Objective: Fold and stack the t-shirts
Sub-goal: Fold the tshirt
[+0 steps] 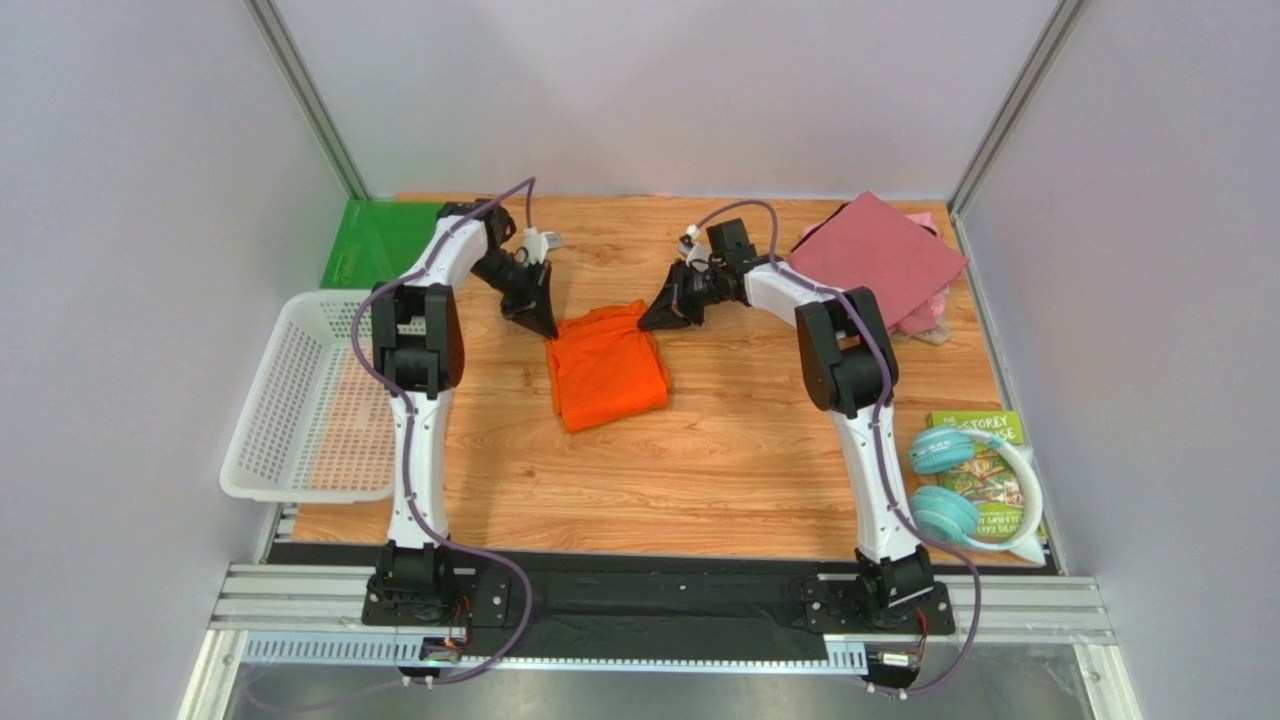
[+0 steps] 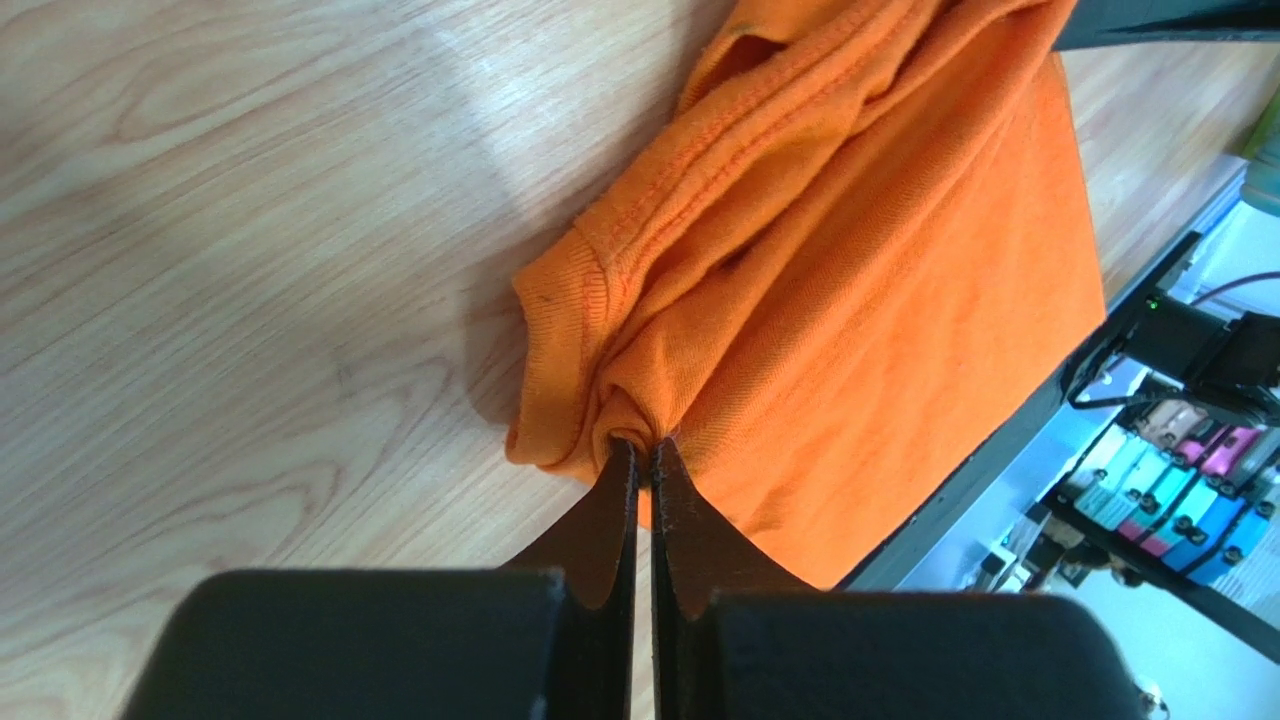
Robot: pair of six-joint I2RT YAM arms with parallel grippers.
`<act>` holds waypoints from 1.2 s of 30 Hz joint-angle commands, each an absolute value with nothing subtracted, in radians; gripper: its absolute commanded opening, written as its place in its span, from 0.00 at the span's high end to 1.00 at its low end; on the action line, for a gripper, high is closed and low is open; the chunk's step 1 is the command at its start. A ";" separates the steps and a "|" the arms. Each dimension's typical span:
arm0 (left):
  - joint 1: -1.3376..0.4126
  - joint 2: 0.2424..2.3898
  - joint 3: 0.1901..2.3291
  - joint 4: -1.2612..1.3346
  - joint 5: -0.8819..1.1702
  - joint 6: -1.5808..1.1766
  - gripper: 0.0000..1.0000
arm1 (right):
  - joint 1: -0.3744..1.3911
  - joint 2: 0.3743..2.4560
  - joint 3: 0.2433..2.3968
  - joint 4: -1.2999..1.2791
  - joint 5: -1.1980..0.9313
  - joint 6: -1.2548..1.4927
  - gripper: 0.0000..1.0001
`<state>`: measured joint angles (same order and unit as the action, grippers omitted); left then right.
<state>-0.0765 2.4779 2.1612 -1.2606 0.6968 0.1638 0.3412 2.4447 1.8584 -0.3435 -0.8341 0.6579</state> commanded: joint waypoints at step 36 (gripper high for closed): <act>-0.064 1.937 1.994 -1.261 0.696 0.175 0.42 | 0.434 2.523 2.072 -0.327 -1.089 0.732 0.54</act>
